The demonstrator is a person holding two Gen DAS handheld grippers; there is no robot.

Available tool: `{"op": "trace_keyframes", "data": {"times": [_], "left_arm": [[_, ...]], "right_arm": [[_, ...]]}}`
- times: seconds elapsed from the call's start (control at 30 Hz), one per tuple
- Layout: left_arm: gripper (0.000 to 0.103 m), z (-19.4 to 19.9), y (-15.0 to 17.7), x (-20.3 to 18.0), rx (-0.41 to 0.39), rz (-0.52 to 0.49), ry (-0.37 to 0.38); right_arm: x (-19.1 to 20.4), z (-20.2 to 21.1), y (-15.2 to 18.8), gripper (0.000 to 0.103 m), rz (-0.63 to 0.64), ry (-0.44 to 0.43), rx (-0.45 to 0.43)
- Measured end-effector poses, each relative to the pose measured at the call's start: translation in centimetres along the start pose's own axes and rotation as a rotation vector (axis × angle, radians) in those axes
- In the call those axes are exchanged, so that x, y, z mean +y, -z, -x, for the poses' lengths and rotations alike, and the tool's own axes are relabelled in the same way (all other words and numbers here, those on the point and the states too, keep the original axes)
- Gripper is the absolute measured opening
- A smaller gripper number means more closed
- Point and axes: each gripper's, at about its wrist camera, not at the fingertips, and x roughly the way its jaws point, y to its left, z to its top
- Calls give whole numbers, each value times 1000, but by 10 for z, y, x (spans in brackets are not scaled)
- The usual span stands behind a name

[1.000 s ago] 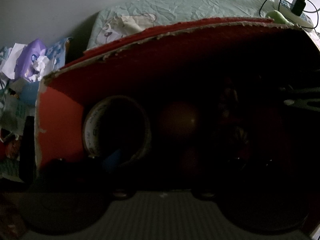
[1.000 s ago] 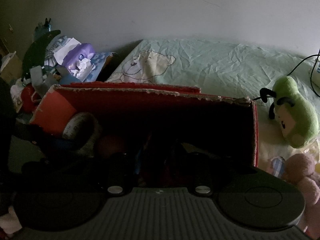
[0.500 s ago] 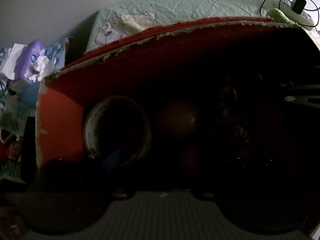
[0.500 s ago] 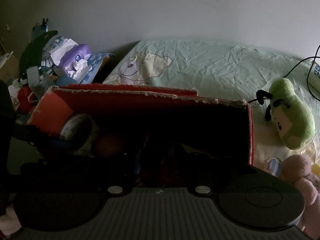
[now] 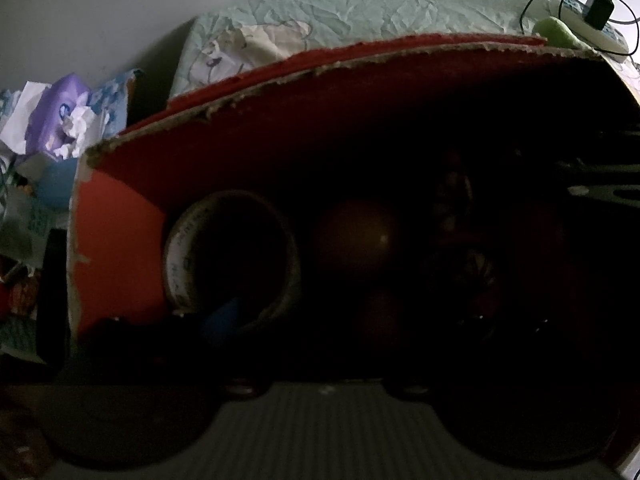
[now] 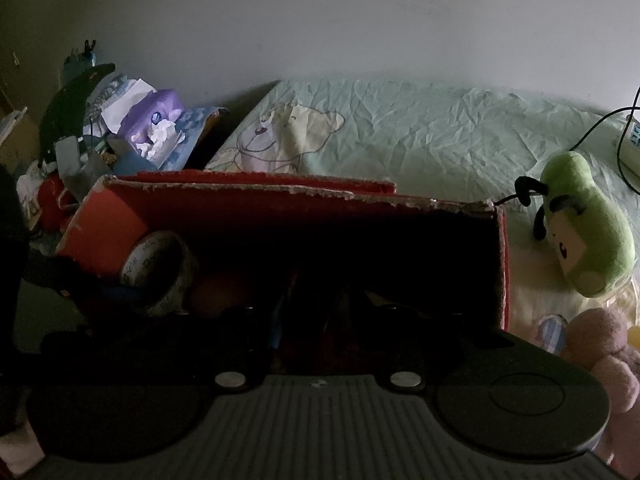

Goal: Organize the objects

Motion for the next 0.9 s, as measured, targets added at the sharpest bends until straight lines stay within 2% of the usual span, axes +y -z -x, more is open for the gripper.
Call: {"op": "trace_keyframes", "data": {"times": [0.47, 0.9], "left_arm": [[95, -1, 3, 1, 7, 5, 0], [95, -6, -1, -3, 14, 11, -36]], "right_arm": [[5, -10, -1, 36, 39, 38, 67], [7, -10, 0, 36, 42, 45, 70]]}}
